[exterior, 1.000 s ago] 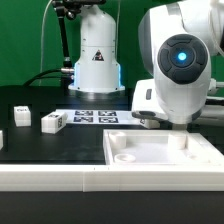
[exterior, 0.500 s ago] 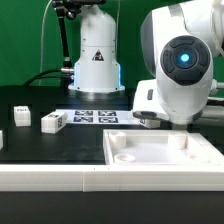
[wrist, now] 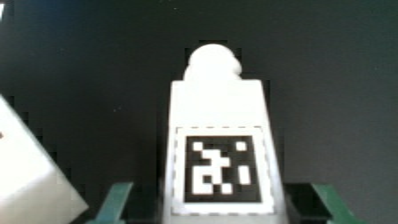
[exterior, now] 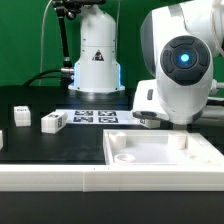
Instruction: Assemble one leg
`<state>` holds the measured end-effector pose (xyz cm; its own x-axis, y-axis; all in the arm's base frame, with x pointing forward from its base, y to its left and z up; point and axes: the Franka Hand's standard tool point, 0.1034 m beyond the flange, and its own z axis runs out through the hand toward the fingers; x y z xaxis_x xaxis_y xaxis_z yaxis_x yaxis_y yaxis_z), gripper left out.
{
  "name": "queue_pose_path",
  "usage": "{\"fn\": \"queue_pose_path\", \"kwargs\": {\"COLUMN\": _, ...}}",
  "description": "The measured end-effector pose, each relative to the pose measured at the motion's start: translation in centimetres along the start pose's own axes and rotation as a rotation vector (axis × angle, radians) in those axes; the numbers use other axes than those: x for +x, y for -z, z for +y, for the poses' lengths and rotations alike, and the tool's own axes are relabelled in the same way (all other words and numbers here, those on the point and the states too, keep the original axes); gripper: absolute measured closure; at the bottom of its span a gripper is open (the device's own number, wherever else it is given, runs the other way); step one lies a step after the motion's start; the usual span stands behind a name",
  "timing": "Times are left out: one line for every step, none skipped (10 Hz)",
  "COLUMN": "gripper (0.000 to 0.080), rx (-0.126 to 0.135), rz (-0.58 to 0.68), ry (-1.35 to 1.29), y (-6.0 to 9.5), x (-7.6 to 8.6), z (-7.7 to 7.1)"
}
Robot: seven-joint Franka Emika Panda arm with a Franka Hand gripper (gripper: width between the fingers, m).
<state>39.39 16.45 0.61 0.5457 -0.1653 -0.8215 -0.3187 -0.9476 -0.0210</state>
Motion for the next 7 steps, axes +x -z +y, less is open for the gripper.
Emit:
{"fn": "queue_pose_path", "kwargs": {"gripper": 0.0511, "rx": 0.001, "rz": -0.004, "ry": 0.008, "y": 0.3, "x": -0.2, "z": 0.2}}
{"fn": "queue_pose_path", "kwargs": {"gripper": 0.0511, "rx": 0.004, "rz": -0.002, "ry": 0.010, "y": 1.3, "x": -0.7, "z": 0.4}}
{"fn": "queue_pose_path", "kwargs": {"gripper": 0.0509, "rx": -0.008, "rz": 0.007, "ry": 0.021, "y": 2.6, "x": -1.6, "z": 0.5}}
{"fn": "queue_pose_path", "kwargs": {"gripper": 0.0509, "rx": -0.031, "rz": 0.021, "ry": 0.032, "y": 3.7, "x": -2.5, "z": 0.6}}
{"fn": "queue_pose_path", "kwargs": {"gripper": 0.0509, "rx": -0.051, "rz": 0.021, "ry": 0.043, "y": 4.8, "x": -3.6, "z": 0.8}}
{"fn": "queue_pose_path", "kwargs": {"gripper": 0.0509, "rx": -0.052, "rz": 0.028, "ry": 0.048, "y": 5.3, "x": -4.1, "z": 0.7}}
{"fn": "queue_pose_path", "kwargs": {"gripper": 0.0509, "rx": -0.046, "rz": 0.051, "ry": 0.049, "y": 5.4, "x": -3.7, "z": 0.6}}
